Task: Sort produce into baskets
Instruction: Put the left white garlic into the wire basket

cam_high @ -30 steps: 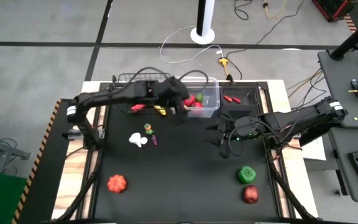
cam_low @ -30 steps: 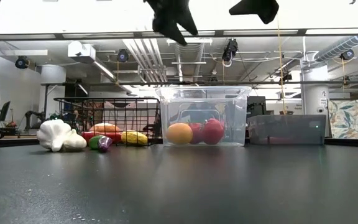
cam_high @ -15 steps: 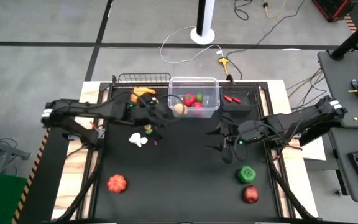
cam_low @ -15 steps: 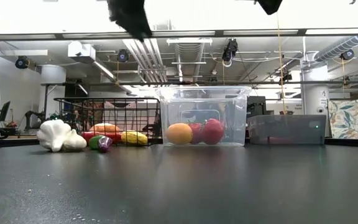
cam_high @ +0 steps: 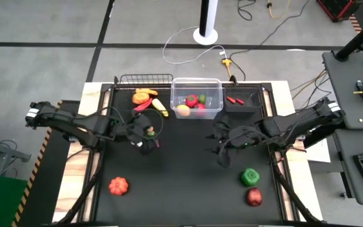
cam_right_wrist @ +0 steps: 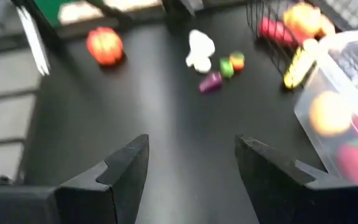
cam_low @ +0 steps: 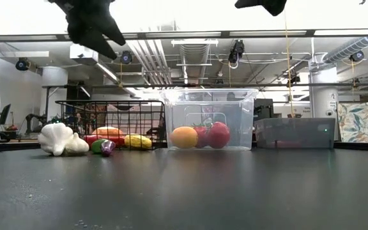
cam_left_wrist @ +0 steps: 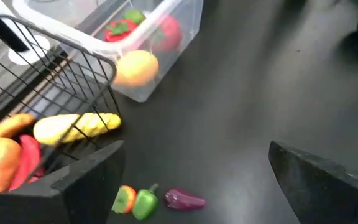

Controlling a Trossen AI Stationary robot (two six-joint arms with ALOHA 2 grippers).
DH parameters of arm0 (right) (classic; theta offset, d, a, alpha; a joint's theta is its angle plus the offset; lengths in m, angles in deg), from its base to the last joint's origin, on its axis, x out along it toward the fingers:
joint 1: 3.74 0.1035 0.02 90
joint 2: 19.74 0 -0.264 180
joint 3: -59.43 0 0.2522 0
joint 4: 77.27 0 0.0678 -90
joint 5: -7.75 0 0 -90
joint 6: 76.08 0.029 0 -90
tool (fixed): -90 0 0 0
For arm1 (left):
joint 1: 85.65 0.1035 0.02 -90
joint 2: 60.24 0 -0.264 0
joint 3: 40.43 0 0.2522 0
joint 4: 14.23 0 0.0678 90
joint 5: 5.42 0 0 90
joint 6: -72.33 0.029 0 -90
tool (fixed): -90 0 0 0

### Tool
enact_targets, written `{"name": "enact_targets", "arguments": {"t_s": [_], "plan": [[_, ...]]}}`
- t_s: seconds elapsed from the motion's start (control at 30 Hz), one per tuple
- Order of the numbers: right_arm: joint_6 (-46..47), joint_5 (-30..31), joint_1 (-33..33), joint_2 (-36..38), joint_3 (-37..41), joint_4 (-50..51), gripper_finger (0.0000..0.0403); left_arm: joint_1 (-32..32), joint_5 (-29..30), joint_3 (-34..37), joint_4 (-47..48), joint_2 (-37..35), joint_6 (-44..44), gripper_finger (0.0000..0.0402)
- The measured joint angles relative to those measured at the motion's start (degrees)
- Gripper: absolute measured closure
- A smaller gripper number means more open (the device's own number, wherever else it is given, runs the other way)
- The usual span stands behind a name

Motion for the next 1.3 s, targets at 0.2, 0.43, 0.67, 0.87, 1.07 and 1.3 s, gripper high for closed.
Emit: {"name": "enact_targets", "arguments": {"t_s": [0.2, 0.43, 0.67, 0.87, 1.07, 1.3], "plan": [[2.81, -0.02, 0.0, -6.69, -7.17, 11.65, 0.0174, -2.6, -0.02, 2.47, -1.04, -0.47, -2.76, 0.0027], [2.85, -0.06, 0.0, -12.01, -10.5, 16.24, 0.0174, -2.96, -8.32, 1.5, 13.7, 0.5, -8.02, 0.0034], [1.4, -0.02, -0.02, -14.06, -10.5, 15.37, 0.0174, -2.89, -15.25, 0.4, 28.7, 3.25, -19.16, 0.004], [1.03, 0.0, -0.04, -13.57, -10.48, 13.78, 0.0174, -2.57, -14.07, 0.4, 29.51, 6.99, -19.18, 0.004], [1.03, 0.0, -0.04, -13.42, -10.48, 13.64, 0.0174, -2.0, -12.2, 0.39, 29.35, 11.88, -20.14, 0.004], [1.02, 0.01, -0.04, -13.69, -10.48, 13.62, 0.0174, -1.21, -12.1, 0.25, 29.28, 15.88, -22.04, 0.004]]}}
